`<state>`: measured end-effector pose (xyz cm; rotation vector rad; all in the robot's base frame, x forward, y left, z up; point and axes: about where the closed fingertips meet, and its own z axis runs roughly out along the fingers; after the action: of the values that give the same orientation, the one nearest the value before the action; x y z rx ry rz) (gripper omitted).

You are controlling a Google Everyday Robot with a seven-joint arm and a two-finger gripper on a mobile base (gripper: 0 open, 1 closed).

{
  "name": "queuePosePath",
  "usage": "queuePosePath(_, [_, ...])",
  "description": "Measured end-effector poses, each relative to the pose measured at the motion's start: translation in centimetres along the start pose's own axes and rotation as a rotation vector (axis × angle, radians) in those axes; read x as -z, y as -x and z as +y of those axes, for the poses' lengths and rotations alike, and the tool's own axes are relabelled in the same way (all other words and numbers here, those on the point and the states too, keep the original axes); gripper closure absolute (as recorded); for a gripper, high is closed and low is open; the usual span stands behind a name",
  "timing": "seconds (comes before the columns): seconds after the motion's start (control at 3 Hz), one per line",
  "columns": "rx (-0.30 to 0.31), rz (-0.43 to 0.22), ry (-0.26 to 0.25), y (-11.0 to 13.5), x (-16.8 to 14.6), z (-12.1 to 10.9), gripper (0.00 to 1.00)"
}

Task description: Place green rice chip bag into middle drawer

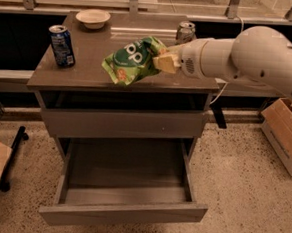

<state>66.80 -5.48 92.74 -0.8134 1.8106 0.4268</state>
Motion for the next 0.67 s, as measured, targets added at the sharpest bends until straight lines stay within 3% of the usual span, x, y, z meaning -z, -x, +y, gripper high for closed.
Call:
queuePosePath(0.33, [0.040,0.032,0.122,-1.4,4.0,6.1,1.00])
queuePosePath(0.67, [-0.038,0.080,0.285,-6.0,6.7,13.3,1.00])
